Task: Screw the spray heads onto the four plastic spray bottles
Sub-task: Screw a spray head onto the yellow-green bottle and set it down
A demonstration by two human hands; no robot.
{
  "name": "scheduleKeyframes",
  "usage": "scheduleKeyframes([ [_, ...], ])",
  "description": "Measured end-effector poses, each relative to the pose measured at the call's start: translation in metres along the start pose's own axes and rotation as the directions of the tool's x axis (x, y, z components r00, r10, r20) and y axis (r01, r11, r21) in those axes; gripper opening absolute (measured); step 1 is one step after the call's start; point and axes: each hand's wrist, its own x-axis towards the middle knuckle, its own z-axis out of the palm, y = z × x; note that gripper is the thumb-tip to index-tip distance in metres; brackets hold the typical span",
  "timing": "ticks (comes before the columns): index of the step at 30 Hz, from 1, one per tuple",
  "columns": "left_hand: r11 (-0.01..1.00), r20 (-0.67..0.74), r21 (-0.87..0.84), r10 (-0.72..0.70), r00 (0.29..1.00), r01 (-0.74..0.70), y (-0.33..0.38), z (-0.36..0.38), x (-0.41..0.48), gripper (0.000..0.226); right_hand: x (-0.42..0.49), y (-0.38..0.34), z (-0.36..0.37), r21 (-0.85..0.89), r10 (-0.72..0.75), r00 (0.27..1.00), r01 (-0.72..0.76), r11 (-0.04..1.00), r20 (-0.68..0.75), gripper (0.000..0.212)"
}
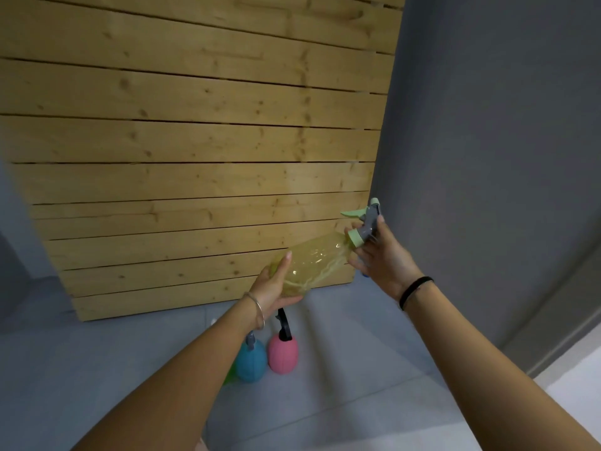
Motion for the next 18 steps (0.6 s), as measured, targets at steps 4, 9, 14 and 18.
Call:
scheduleKeyframes([
  [4, 0.992, 0.013, 0.076, -0.097, 0.995, 0.096, -0.017, -0.007, 0.016, 0.052, 0.013, 0.006, -0.007, -0.088, 0.061, 0.997, -0.057, 0.994, 0.05, 0.038],
  [9, 0.908, -0.146, 0.408, -0.038, 0.989, 0.095, -0.037, -0.024, 0.043, 0.036, 0.045, 0.027, -0.013, -0.329, 0.071, 0.996, -0.084, 0.941, -0.051, 0.027],
  [14, 0.72, -0.205, 0.653, -0.131, 0.97, 0.235, -0.066, -0.048, 0.077, 0.073, 0.078, 0.096, -0.03, -0.531, 0.147, 0.978, -0.203, 0.822, -0.147, 0.029],
  [18, 0.53, -0.246, 0.779, -0.234, 0.941, 0.335, -0.09, -0.055, 0.105, 0.082, 0.103, 0.152, -0.05, -0.56, 0.229, 0.953, -0.303, 0.771, -0.2, 0.018],
])
